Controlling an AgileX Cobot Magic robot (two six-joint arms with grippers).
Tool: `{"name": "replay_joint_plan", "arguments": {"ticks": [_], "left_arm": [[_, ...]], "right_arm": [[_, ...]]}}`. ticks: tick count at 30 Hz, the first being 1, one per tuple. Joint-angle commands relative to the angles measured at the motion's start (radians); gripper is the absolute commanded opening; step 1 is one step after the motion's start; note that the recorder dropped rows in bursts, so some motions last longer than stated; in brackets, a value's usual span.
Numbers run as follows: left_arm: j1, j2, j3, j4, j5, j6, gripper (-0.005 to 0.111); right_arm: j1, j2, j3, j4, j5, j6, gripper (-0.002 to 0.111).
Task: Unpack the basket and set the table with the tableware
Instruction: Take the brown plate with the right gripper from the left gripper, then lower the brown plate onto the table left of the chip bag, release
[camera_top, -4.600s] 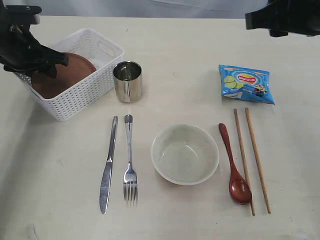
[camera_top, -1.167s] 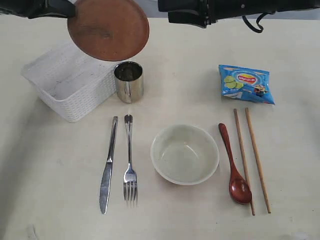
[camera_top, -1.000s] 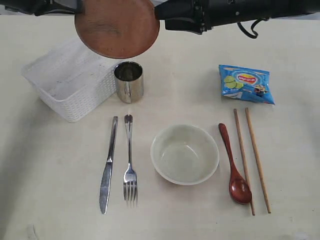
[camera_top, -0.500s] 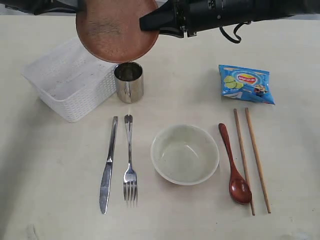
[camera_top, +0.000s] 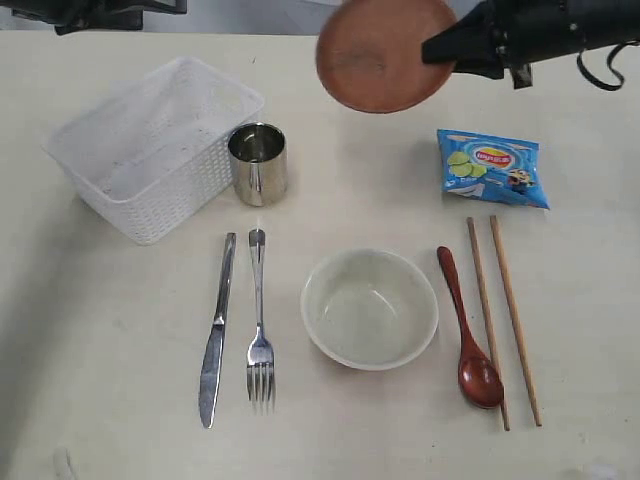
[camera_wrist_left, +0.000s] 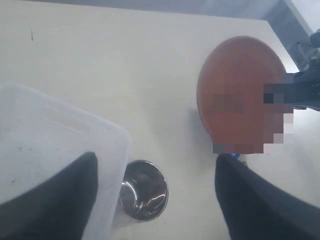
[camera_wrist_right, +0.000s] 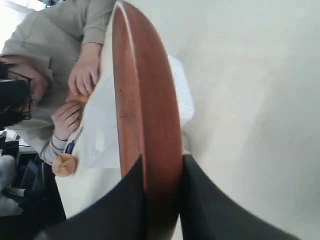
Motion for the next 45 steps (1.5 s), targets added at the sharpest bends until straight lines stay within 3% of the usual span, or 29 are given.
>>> {"name": "replay_joint_plan", "arguments": {"ticks": [1,7,16,31,33,37,39,45], "left_arm": [[-0.007,-0.008,-0.004,-0.014,-0.014,-0.007,0.062],[-0.007,-0.008,-0.004,-0.014,-0.014,-0.007,0.062],[-0.007,-0.008,-0.004,-0.014,-0.006,-0.010,0.062],[-0.007,-0.008,-0.004,-0.014,0.001,-0.010,0.062],[-0.007,-0.008,-0.004,-0.014,0.001,-0.010,0.062],[-0.007,-0.008,-0.004,-0.014,0.001,-0.012,0.062],[-0.007,-0.008,-0.004,-0.014,0.001,-0.012,0.062],[-0.007,-0.008,-0.004,-0.014,0.001,-0.012,0.062]], "right_arm": [[-0.022,-0.002,0.049,-0.076,0.015,0.072,0.000],[0.023,-0.002,0.180,-0.068,-0.078,0.065,0.000],[0.120,0.000,0.219,-0.069,-0.215,0.127,0.000],[0.120,0.000,0.263,-0.172,-0.314,0.320,0.000],[0.120,0.000,0.263,-0.188,-0.312,0.333,0.006],[0.120,0.000,0.263,-0.190,-0.310,0.348,0.038],[0.120,0.000,0.263,-0.190,-0.312,0.350,0.049],[0.120,-0.002,0.263,-0.194,-0.314,0.355,0.045]]}}
